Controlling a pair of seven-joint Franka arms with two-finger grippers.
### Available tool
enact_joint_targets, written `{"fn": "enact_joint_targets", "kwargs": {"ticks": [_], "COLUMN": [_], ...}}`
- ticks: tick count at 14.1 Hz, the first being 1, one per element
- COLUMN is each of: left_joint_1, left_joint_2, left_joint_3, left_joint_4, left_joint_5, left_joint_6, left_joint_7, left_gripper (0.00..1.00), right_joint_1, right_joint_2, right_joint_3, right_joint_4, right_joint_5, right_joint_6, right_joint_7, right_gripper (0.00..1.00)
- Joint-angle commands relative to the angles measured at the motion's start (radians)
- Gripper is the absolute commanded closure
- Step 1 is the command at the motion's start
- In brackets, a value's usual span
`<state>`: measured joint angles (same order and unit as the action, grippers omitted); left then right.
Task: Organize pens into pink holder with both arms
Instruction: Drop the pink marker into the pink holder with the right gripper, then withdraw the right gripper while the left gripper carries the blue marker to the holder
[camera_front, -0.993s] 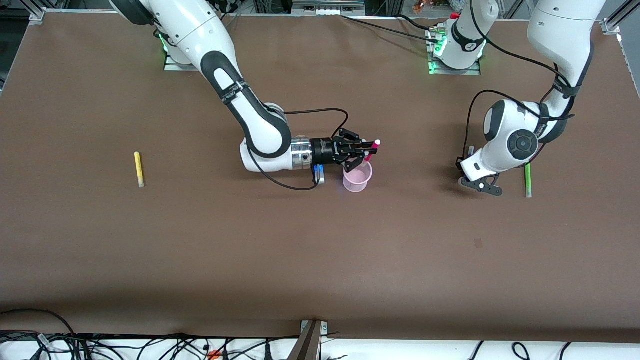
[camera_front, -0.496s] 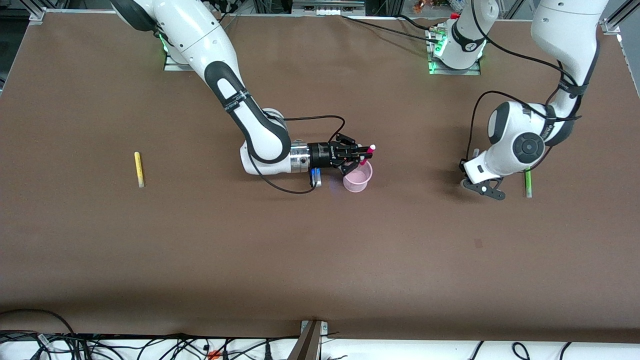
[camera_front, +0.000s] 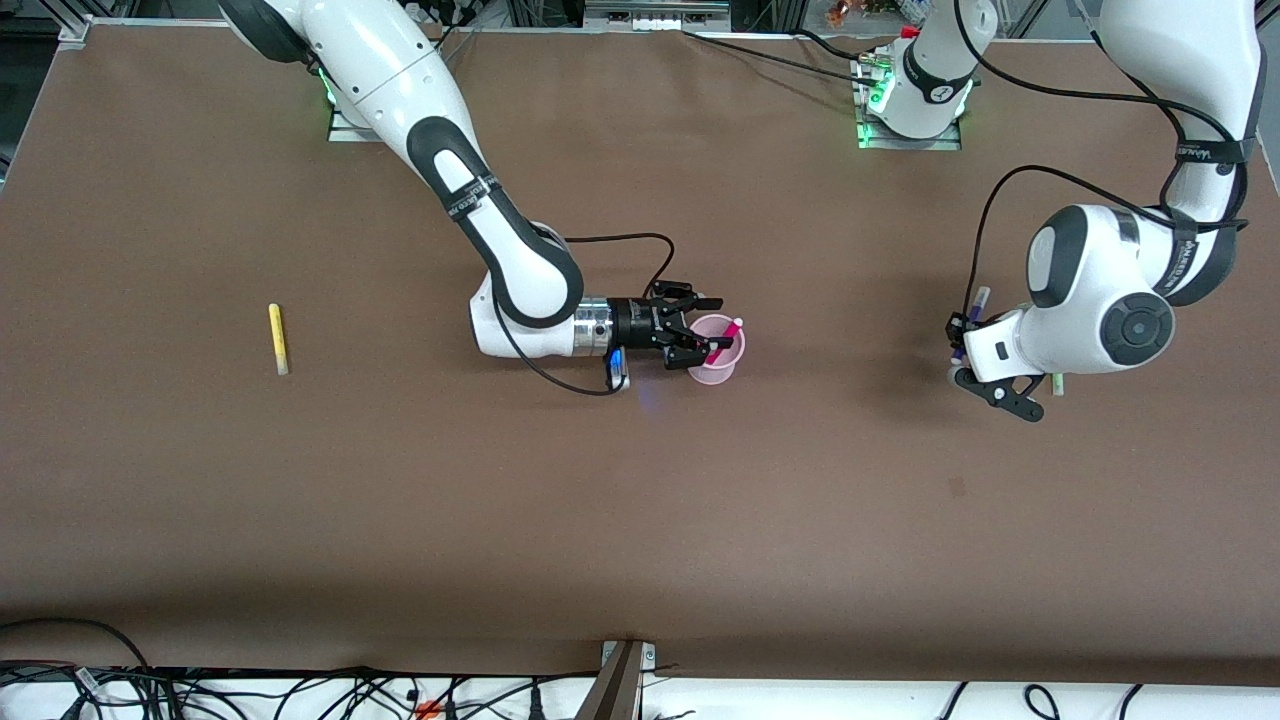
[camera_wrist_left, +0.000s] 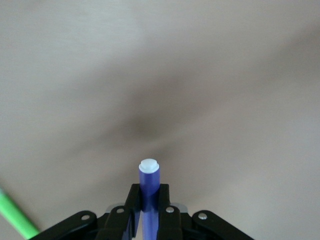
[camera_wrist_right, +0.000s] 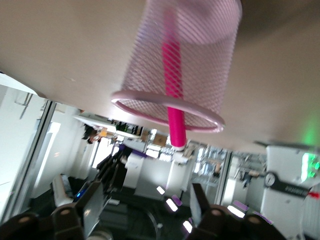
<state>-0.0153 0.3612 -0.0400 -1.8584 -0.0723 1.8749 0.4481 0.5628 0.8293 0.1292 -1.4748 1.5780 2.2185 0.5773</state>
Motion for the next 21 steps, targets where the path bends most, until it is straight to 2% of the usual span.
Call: {"fn": "enact_joint_targets", "kwargs": {"ticks": [1, 3, 6, 9, 10, 13, 15, 16, 18, 21], "left_joint_1": [0.003, -0.011, -0.008, -0.031, -0.05, -0.075, -0.121, -0.161, -0.218, -0.238], "left_joint_2": [0.002, 0.002, 0.01, 0.07, 0.094, 0.159, 0.177, 0.179, 0.194, 0.209], "left_joint_3": [-0.001, -0.003, -0.047, -0.066, -0.073, -0.121, -0.178, -0.182, -0.181, -0.184], "left_joint_4": [0.111, 0.172, 0.192, 0.205, 0.246, 0.362, 0.355, 0.343, 0.329, 0.283], "left_joint_5": [-0.093, -0.2, -0.354, -0.6, -0.648, -0.696, -0.702, -0.693, -0.667, -0.616], "left_joint_6": [-0.124, -0.209, -0.226, -0.218, -0.212, -0.145, 0.012, 0.089, 0.205, 0.257], "left_joint_7": [0.177, 0.407, 0.561, 0.76, 0.811, 0.86, 0.908, 0.914, 0.916, 0.934], "left_gripper": [1.0, 1.0, 1.0, 1.0, 1.0, 1.0, 1.0, 1.0, 1.0, 1.0], "right_joint_1": [-0.003, -0.004, -0.006, -0.004, -0.004, -0.004, -0.004, -0.004, -0.004, -0.004], "right_joint_2": [-0.074, -0.119, -0.179, -0.257, -0.291, -0.425, -0.517, -0.556, -0.642, -0.722], "right_joint_3": [-0.06, -0.13, -0.219, -0.308, -0.333, -0.397, -0.474, -0.5, -0.504, -0.542], "right_joint_4": [-0.007, -0.007, -0.009, -0.016, -0.021, -0.085, -0.136, -0.137, -0.137, -0.137], "right_joint_5": [-0.207, -0.393, -0.658, -0.841, -0.918, -1.079, -1.105, -1.174, -1.332, -1.41], "right_joint_6": [0.007, -0.003, -0.078, -0.219, -0.27, -0.348, -0.42, -0.475, -0.534, -0.595], "right_joint_7": [0.003, -0.013, -0.031, -0.109, -0.122, -0.18, -0.305, -0.33, -0.359, -0.494], "right_gripper": [0.0, 0.0, 0.0, 0.0, 0.0, 0.0, 0.0, 0.0, 0.0, 0.0]}}
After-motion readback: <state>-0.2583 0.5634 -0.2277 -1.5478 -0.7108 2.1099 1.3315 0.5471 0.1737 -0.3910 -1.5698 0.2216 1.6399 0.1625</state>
